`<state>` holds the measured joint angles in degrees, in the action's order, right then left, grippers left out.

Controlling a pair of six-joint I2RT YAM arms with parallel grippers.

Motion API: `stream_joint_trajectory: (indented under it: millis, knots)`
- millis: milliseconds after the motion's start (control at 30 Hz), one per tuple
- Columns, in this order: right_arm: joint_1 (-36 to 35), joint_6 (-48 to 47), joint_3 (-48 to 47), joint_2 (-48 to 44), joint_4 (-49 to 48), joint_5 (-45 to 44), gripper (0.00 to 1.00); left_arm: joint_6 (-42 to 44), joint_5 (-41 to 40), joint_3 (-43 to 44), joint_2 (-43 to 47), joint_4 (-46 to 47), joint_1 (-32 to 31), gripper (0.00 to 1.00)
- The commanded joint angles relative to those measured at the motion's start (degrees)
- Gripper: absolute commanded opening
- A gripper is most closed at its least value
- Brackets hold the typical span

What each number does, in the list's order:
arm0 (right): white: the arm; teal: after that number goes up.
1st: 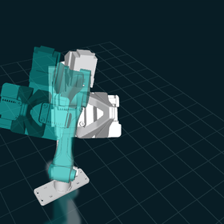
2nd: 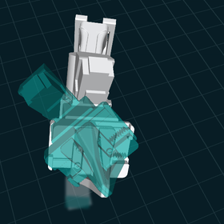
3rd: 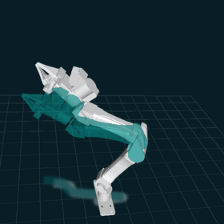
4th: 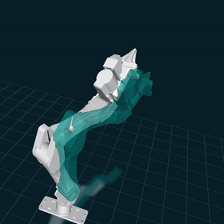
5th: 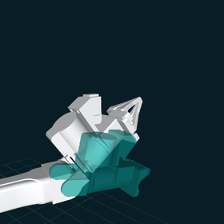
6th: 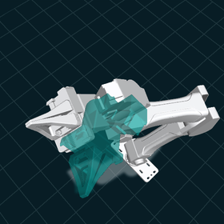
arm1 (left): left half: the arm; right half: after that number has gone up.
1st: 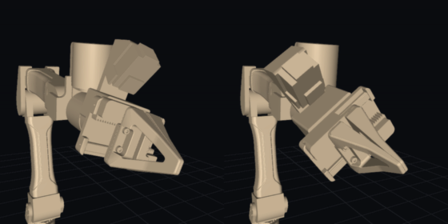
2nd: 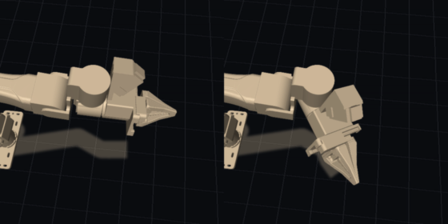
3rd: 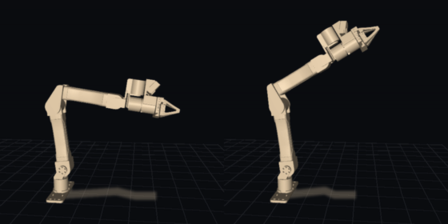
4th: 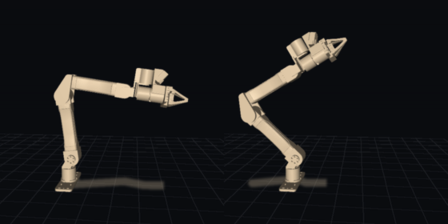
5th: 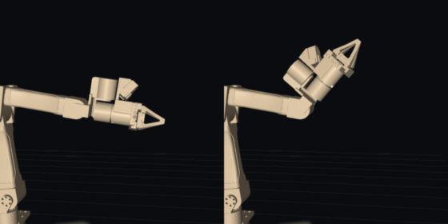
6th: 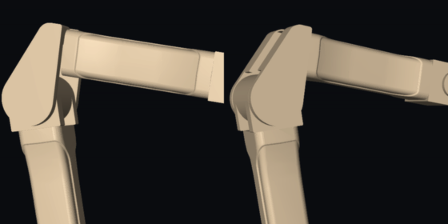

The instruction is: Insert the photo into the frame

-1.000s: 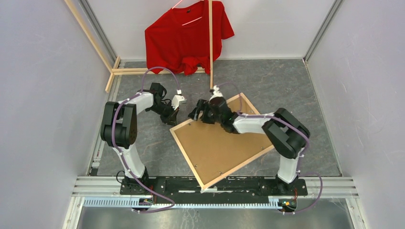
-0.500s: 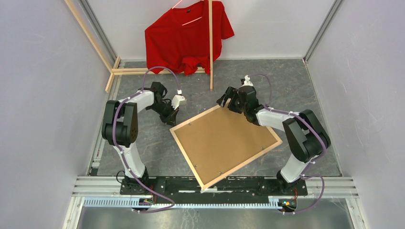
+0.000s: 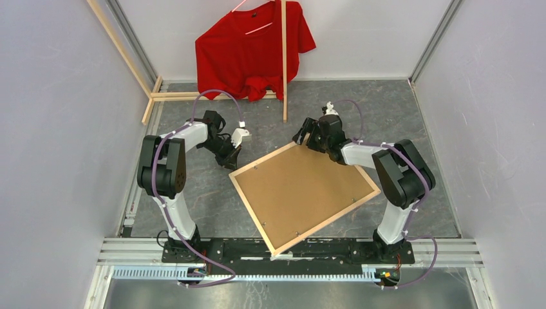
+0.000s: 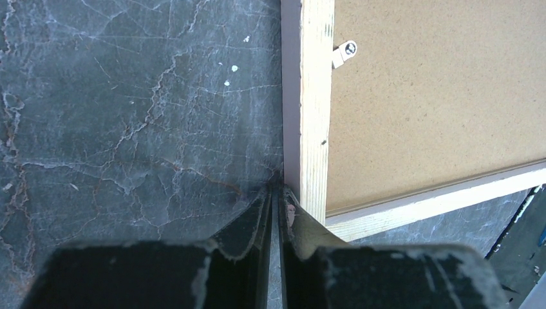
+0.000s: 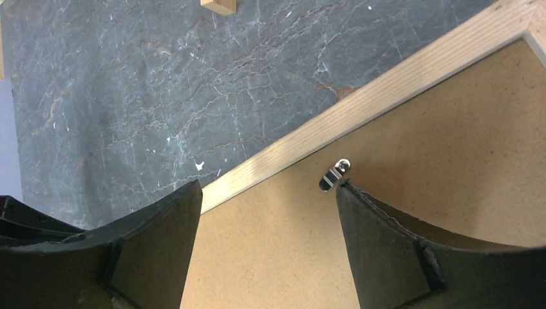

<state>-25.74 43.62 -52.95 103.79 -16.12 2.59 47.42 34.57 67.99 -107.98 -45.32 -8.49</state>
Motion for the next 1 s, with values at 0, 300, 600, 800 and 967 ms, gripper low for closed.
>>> stream_joint_trajectory:
  millis: [0, 300, 600, 800, 967]
  knots:
    - [0.6, -0.6, -2.2, 2.1, 0.1, -1.4, 0.83, 0.3, -1.6, -1.2, -1.4, -1.4, -0.5, 0.15]
    - [0.8, 0.5, -3.2, 3.6, -0.3, -1.0, 0.83, 0.7, -2.0, -1.4, -1.4, -1.4, -0.4, 0.14]
    - [0.9, 1.4, -4.1, 4.9, -0.6, -1.4, 0.82, 1.2, -2.3, -1.7, -1.0, -1.4, -0.4, 0.14]
    - [0.8, 1.6, -4.4, 5.3, -0.5, -1.8, 0.82, 1.4, -2.4, -1.9, -1.0, -1.4, -0.4, 0.13]
    - [0.8, 1.2, -4.4, 4.2, 0.0, -1.2, 0.82, 1.5, -2.5, -2.0, -0.8, -1.4, -0.5, 0.13]
